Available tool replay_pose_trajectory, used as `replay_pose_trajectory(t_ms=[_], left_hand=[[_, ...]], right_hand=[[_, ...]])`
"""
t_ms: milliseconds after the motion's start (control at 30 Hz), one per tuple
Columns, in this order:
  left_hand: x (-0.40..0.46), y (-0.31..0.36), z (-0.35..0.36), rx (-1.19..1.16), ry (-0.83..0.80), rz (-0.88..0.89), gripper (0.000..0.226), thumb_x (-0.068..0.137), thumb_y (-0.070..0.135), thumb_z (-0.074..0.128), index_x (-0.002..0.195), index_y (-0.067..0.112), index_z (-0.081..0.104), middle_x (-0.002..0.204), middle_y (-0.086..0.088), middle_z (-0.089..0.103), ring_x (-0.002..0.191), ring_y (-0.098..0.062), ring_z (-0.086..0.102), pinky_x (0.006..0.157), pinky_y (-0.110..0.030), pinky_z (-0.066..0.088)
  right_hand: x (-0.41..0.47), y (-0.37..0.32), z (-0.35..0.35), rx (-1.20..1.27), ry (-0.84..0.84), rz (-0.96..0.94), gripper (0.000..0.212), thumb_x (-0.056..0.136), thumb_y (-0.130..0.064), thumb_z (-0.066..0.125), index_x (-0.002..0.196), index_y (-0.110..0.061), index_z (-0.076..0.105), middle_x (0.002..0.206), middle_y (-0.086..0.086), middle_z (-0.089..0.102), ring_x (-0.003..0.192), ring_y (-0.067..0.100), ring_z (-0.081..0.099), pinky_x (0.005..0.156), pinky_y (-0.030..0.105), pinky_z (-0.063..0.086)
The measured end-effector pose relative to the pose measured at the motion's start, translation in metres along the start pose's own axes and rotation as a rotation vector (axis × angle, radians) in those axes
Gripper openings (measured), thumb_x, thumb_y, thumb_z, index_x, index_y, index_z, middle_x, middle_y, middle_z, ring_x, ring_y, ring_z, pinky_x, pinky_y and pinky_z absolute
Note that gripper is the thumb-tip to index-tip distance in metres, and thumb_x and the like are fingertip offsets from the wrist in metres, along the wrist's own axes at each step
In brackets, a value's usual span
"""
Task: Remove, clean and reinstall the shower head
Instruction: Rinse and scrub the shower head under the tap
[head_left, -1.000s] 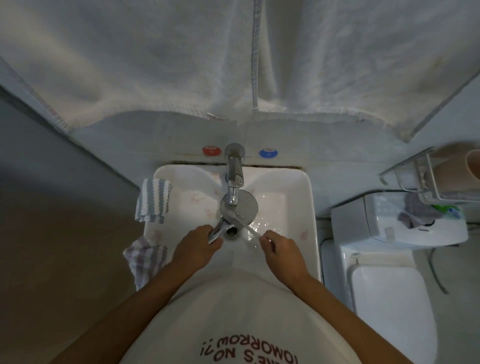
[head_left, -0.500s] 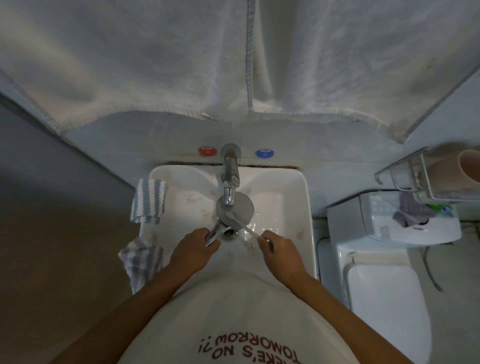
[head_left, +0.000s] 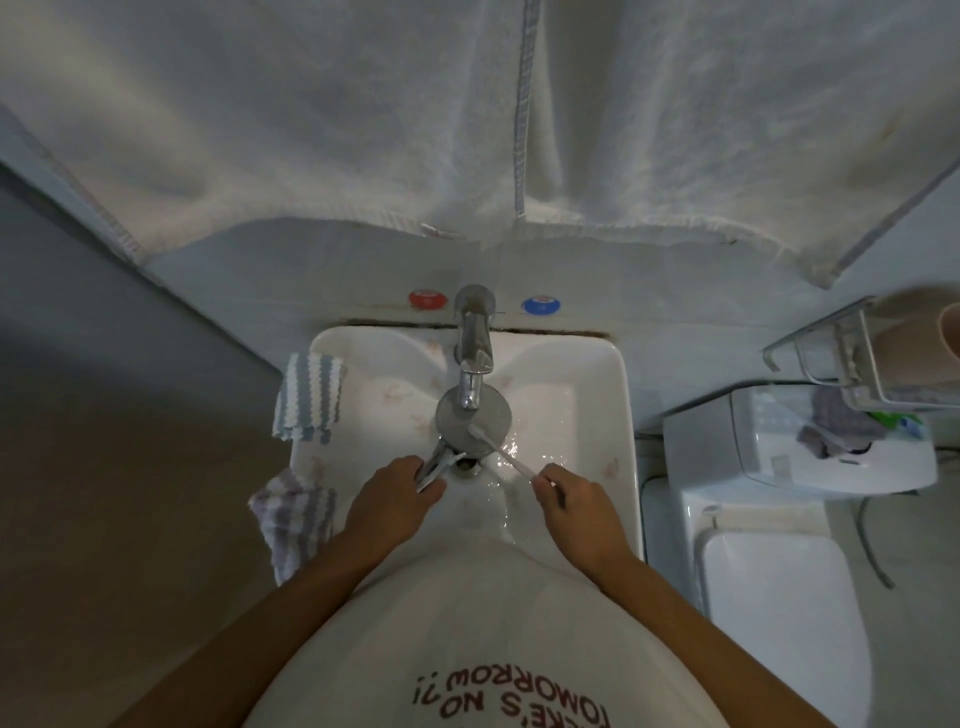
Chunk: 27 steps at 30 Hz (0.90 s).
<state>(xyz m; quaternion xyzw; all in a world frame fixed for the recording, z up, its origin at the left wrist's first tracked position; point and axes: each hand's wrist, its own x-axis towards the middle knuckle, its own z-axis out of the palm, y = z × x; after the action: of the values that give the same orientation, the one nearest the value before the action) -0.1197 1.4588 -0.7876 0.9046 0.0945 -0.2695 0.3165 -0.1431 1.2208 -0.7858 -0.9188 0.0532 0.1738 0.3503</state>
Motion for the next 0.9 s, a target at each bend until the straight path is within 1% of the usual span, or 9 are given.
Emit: replay_pose_trajectory(t_ms=[100,233,300,433,567,667,733,833,900], left_hand=[[-0.004,0.003,0.003,0.022,-0.022,0.036,0.038,0.088,0.040,0.061,0.061,0.027,0.036,0.062,0.008,0.043,0.057,-0.013,0.044,0.054,-0.029,0.029],[-0.003,-0.001,0.002,0.046,0.019,-0.001,0.037,0.087,0.043,0.058,0.063,0.025,0.038,0.068,0.003,0.048,0.068,-0.025,0.054,0.060,-0.031,0.036],[-0.001,-0.005,0.000,0.018,0.036,-0.021,0.037,0.089,0.042,0.057,0.062,0.025,0.037,0.067,0.003,0.047,0.070,-0.026,0.054,0.060,-0.031,0.035],[-0.001,-0.009,-0.002,-0.014,0.040,-0.027,0.039,0.090,0.038,0.059,0.061,0.025,0.036,0.064,0.006,0.043,0.067,-0.020,0.050,0.056,-0.030,0.029],[-0.005,-0.011,0.004,0.005,-0.037,0.026,0.037,0.086,0.042,0.061,0.062,0.025,0.039,0.064,0.007,0.046,0.065,-0.019,0.049,0.059,-0.029,0.032],[-0.005,-0.011,0.004,0.019,-0.014,0.022,0.038,0.086,0.043,0.061,0.061,0.025,0.038,0.065,0.006,0.045,0.065,-0.021,0.049,0.060,-0.030,0.033],[-0.003,-0.011,0.003,0.013,0.017,-0.004,0.038,0.086,0.043,0.060,0.062,0.025,0.038,0.067,0.004,0.047,0.067,-0.022,0.051,0.061,-0.030,0.034],[-0.001,-0.014,0.001,-0.016,0.036,-0.030,0.033,0.087,0.042,0.059,0.066,0.021,0.044,0.072,0.000,0.053,0.072,-0.026,0.058,0.061,-0.030,0.036],[-0.001,-0.015,0.001,-0.012,0.031,-0.028,0.034,0.087,0.042,0.059,0.066,0.022,0.043,0.071,0.000,0.052,0.072,-0.027,0.058,0.060,-0.030,0.035]], right_hand=[[0.012,-0.013,0.002,0.015,0.031,0.010,0.028,0.101,-0.030,0.045,0.077,-0.018,0.050,0.053,-0.003,0.045,0.052,0.019,0.045,0.051,0.034,0.032],[0.023,-0.021,0.005,-0.026,0.017,0.014,0.027,0.101,-0.031,0.043,0.076,-0.022,0.047,0.052,-0.004,0.041,0.057,0.025,0.043,0.053,0.035,0.031],[0.018,-0.017,0.006,-0.034,0.007,0.009,0.026,0.099,-0.031,0.043,0.075,-0.022,0.047,0.052,-0.002,0.041,0.059,0.026,0.045,0.055,0.037,0.035],[0.007,-0.005,0.006,-0.034,0.020,-0.007,0.028,0.099,-0.034,0.044,0.073,-0.024,0.046,0.053,-0.001,0.045,0.055,0.021,0.048,0.054,0.039,0.041],[0.016,-0.007,0.007,0.007,0.048,0.023,0.029,0.100,-0.031,0.047,0.072,-0.024,0.047,0.052,-0.002,0.046,0.049,0.015,0.043,0.050,0.033,0.034],[0.024,-0.013,0.008,0.035,0.041,0.061,0.029,0.099,-0.030,0.047,0.074,-0.016,0.049,0.055,0.006,0.050,0.051,0.020,0.043,0.052,0.036,0.036],[0.022,-0.012,0.007,0.055,0.026,0.068,0.028,0.098,-0.030,0.047,0.074,-0.014,0.050,0.057,0.009,0.052,0.052,0.021,0.043,0.054,0.037,0.038],[0.010,-0.005,0.004,0.078,0.006,0.073,0.027,0.098,-0.028,0.047,0.072,-0.019,0.050,0.052,0.002,0.046,0.047,0.012,0.038,0.052,0.032,0.035],[0.007,-0.001,0.002,0.093,0.001,0.091,0.028,0.098,-0.027,0.047,0.070,-0.024,0.049,0.051,-0.002,0.044,0.045,0.009,0.037,0.051,0.029,0.033]])
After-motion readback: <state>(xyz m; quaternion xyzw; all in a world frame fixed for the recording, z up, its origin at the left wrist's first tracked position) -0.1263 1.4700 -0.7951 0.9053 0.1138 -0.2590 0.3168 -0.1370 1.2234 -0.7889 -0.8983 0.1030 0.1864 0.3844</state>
